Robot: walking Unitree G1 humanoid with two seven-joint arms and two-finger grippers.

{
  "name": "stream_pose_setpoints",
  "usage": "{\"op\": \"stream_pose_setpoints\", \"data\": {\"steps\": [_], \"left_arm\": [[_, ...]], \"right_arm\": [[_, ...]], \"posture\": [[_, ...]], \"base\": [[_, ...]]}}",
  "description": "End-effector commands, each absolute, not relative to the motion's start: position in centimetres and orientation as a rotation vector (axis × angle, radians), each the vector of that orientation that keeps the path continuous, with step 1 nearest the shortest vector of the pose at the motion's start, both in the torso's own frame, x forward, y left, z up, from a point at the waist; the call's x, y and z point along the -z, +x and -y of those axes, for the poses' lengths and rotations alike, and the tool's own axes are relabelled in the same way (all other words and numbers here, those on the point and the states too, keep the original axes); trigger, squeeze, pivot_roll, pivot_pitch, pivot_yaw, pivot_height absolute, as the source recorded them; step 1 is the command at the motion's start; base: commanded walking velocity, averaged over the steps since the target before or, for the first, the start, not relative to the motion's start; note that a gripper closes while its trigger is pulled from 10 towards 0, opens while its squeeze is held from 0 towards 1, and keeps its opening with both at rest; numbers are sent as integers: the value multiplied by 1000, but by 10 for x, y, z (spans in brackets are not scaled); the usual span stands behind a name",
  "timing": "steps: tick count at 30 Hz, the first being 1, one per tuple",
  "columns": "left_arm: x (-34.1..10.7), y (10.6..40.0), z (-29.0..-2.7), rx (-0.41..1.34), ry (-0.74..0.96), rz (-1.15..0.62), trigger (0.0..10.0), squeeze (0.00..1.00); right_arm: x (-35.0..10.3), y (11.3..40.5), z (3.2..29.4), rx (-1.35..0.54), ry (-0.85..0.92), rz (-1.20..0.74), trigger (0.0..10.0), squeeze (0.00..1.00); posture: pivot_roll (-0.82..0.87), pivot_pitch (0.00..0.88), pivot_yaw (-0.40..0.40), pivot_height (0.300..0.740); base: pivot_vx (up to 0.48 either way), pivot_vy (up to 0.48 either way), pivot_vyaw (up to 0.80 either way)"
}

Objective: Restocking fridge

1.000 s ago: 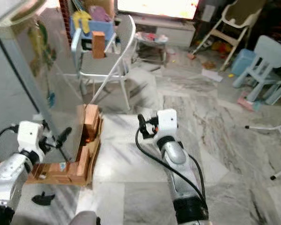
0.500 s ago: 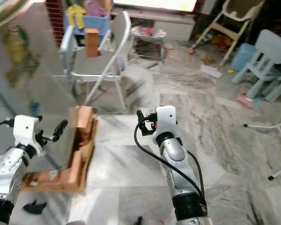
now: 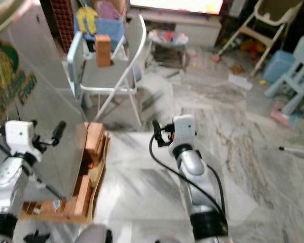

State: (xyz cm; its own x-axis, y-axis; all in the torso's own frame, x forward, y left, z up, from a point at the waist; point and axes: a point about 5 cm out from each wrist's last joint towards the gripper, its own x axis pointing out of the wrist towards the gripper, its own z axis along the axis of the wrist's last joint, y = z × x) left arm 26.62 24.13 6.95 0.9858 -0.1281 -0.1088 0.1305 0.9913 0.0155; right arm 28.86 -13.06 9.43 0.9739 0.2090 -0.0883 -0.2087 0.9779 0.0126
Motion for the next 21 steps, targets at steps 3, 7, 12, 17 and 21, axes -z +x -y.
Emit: {"op": "stream_pose_setpoints", "data": {"steps": [3,7,12,17,21], "left_arm": [[-66,250,-243,154,-4,-120,10000,0],[-61,234,-254,91,4,-125,10000,0],[-66,231,-283,-140,39,-75,10000,0],[-70,231,-297,-200,31,-80,10000,0],[-78,240,-310,-260,58,-62,10000,0]], "right_arm": [[-95,286,134,-218,13,-102,10000,0],[-93,281,134,-236,14,-122,10000,0],[-89,278,141,-226,9,-144,10000,0],[-89,273,143,-244,7,-159,10000,0],[-87,261,149,-257,13,-199,10000,0]], "posture": [[116,0,-66,740],[122,0,-68,740],[126,0,-75,740],[119,5,-76,740],[112,7,-77,740]], "base": [[0,0,0],[0,0,0],[0,0,0],[0,0,0],[0,0,0]]}}
